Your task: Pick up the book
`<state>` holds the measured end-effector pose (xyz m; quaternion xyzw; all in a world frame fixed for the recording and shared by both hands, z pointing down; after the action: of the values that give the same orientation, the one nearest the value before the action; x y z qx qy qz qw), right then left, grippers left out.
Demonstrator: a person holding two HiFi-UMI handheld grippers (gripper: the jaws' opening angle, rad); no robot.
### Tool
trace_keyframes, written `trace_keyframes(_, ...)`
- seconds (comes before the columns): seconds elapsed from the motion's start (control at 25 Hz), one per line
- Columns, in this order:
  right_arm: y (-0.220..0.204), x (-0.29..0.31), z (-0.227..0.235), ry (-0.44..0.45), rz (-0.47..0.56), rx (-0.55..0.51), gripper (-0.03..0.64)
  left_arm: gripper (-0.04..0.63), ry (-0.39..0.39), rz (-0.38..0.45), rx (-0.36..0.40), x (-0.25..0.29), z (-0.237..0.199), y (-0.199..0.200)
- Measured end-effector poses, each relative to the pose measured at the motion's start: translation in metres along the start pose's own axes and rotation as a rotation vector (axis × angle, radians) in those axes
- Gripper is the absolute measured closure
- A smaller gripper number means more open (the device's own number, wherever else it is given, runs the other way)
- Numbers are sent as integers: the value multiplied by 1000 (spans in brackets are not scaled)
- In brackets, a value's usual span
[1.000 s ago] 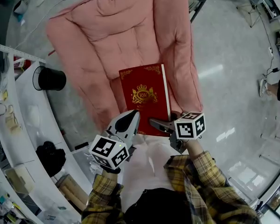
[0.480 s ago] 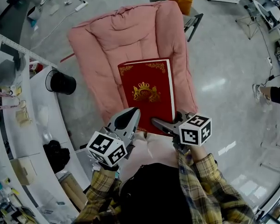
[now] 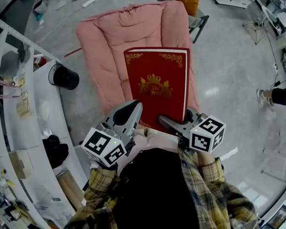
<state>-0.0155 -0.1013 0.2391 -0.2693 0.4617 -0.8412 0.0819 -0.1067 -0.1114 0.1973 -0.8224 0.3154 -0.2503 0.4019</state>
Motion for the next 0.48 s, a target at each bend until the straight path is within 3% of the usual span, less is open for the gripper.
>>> trace_keyframes(0.48, 16, -5, -6, 4, 15, -85, 359, 591, -23, 19, 49, 5, 12, 11)
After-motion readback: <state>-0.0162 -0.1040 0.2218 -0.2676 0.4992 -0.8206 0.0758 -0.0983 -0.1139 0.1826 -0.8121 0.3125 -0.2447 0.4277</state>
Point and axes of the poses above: the fingertips, and each gripper's own axes: x forward along the fingers, z to its right, y out of its top, the point moved 1 cm from there along -x, backward along the fingers, and after that the axes turned 8 degrees about -x, right-handed, at the moved point
